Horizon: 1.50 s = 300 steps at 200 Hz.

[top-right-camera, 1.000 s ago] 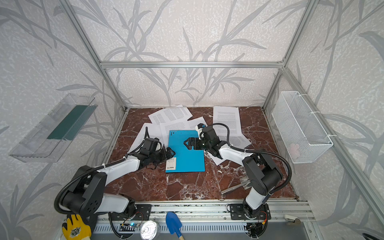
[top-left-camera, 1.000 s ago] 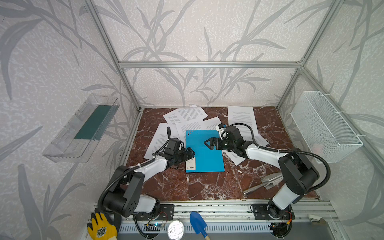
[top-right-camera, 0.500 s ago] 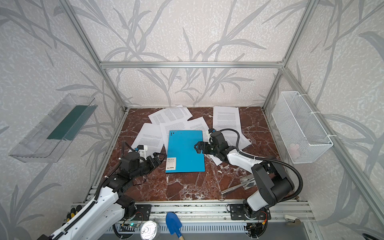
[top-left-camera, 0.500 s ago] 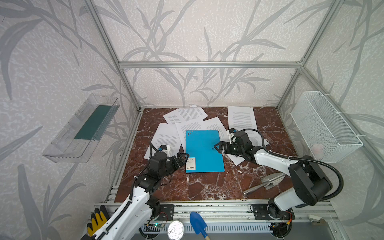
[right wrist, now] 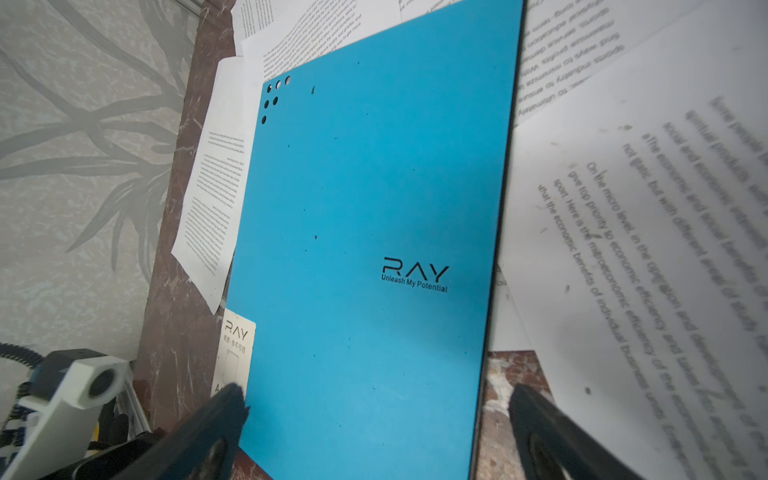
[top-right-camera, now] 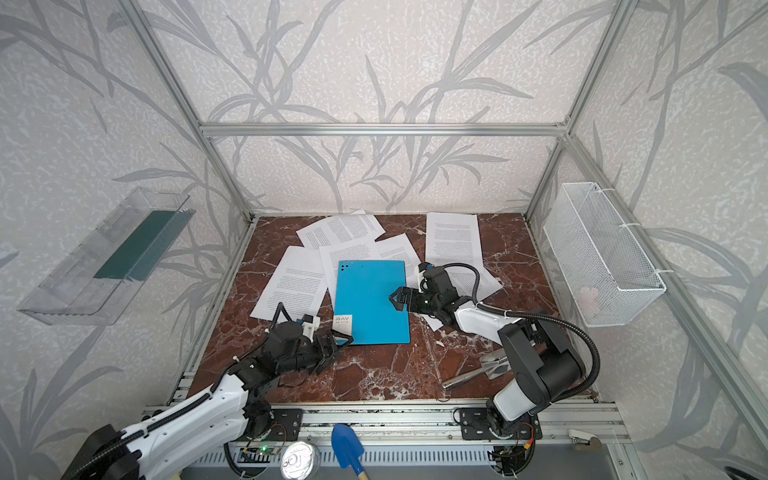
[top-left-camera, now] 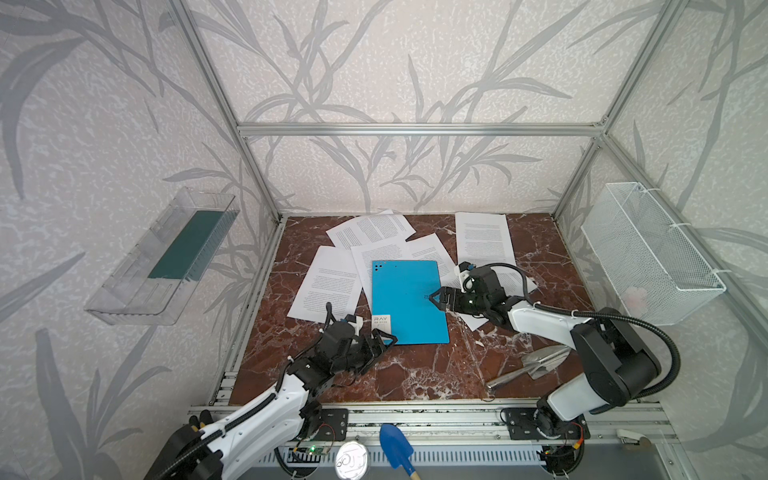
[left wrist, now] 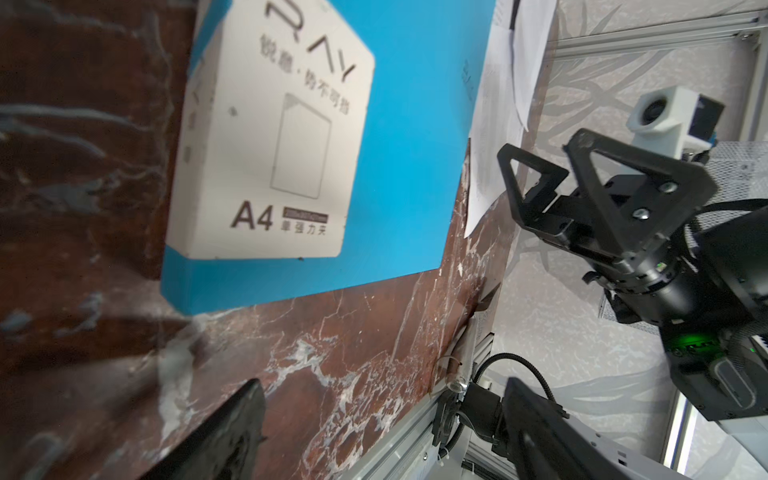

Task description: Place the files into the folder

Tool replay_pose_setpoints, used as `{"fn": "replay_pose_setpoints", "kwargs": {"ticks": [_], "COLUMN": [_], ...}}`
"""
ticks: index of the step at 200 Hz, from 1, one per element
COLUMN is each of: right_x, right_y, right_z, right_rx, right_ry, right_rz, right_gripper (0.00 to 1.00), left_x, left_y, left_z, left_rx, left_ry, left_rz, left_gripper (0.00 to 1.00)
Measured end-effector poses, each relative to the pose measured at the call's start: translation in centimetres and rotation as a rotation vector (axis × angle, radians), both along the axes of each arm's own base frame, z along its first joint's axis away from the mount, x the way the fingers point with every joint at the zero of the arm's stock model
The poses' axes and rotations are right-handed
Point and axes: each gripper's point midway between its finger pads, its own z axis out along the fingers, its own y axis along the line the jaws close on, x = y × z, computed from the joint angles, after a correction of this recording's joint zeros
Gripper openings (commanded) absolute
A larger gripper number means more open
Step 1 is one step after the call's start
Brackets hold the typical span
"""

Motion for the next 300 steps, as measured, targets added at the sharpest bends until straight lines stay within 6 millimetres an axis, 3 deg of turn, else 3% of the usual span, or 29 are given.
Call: {"fn": "replay_pose_setpoints", "kwargs": {"ticks": [28,90,167,252,300], "right_x": [-0.5,-0.6,-0.8,-0.8,-0.9], "right_y": [0.1,0.4,0.9,1.2,1.2], "right_z": [-0.7,-1.0,-2.2,-2.4,-1.8], "right_rx": [0.017,0.045,0.065,0.091,0.095], "right_ry": [0.025,0.036,0.072,0.086,0.076], "right_rz": [0.002,0.007,0.013,0.019,0.019], "right_gripper": [0.99,0.99,0.99,0.99,0.99], "left_x": [0.4,2.7,4.0,5.7,6.7], "left_y": [-0.1,-1.0,-1.5,-3.6,-4.7], "left_z": [-1.3,-0.2,-0.8,-0.4,2.3], "left_rx": [-0.016,-0.068,-0.083,-0.144,-0.193], "left_ry": [0.013,-0.067,-0.143,-0.271,-0.376], "left_rz": [0.042,0.100,0.128,0.094,0.076], "left_gripper": [0.90,0.90,0.89,0.73,0.65]}}
